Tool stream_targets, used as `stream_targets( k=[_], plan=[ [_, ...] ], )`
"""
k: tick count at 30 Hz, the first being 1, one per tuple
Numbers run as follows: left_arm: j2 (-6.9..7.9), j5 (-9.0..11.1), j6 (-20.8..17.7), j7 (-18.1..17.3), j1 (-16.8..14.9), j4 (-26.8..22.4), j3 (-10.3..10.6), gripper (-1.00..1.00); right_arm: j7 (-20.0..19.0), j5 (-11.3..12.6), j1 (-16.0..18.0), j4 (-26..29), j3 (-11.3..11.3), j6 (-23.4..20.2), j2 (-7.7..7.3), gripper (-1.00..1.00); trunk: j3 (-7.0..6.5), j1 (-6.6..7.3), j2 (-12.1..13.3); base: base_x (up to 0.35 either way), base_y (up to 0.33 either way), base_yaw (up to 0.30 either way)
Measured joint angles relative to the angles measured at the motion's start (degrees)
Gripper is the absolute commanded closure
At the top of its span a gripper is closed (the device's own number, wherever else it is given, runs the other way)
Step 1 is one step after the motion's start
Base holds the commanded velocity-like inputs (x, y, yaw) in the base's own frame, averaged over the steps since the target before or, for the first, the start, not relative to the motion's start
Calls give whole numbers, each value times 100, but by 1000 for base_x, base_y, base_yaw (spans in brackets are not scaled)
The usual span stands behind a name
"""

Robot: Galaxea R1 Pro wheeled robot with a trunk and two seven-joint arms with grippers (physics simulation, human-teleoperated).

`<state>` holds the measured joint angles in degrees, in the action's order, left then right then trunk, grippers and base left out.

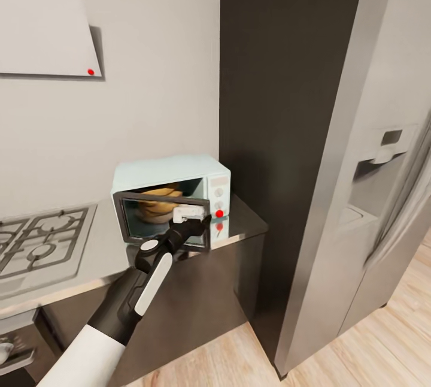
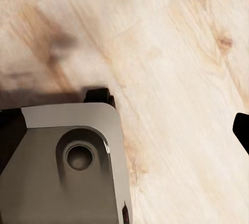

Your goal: In the kitchen, take the popcorn bag from the countertop, put it into the microwave, and heat it until the popcorn is cooked so the cooked popcorn ends up inside the bag.

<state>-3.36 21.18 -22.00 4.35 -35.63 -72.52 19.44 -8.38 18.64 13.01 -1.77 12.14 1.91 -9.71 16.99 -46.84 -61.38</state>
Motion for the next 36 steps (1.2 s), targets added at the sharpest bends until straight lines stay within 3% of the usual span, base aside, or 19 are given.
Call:
stream_targets(
  k=[31, 36],
  plan=[
    [-9, -13, -1, 25, 0, 0, 7, -100, 0, 0, 0, 0, -1, 0, 1, -100, 0, -2, 0, 209, 0, 0],
    [-20, -160, 0, 39, 0, -30, 7, -100, 0, 0, 0, 1, 5, 0, 1, -100, 0, -2, 1, 10, 0, 0]
  ],
)
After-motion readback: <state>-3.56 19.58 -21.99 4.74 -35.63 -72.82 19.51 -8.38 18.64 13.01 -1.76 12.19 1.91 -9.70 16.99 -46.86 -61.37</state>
